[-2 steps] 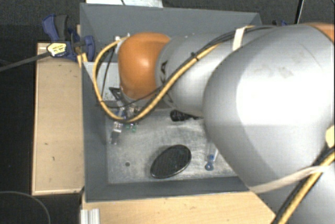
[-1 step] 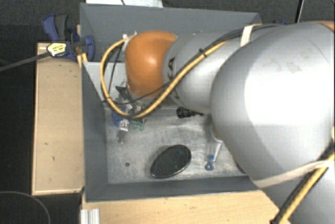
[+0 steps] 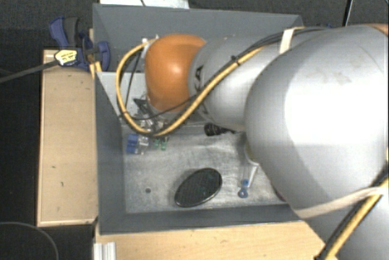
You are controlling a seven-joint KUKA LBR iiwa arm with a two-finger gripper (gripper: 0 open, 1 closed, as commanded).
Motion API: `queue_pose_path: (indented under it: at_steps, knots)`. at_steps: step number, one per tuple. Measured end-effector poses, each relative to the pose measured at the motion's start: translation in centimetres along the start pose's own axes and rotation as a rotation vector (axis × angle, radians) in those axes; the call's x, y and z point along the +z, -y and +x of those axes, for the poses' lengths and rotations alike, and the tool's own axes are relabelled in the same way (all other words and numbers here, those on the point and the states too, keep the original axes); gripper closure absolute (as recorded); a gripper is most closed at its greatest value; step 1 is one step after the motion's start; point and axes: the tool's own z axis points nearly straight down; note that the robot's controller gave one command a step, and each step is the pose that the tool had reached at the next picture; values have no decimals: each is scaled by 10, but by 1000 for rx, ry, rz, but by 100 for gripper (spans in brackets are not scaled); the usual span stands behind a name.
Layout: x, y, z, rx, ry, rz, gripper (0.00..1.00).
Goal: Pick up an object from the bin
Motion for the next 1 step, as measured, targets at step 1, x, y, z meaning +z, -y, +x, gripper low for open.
queue_pose_path:
  at_steps: [1]
  knots:
    - [-117,-6,1,11,1,-1,100]
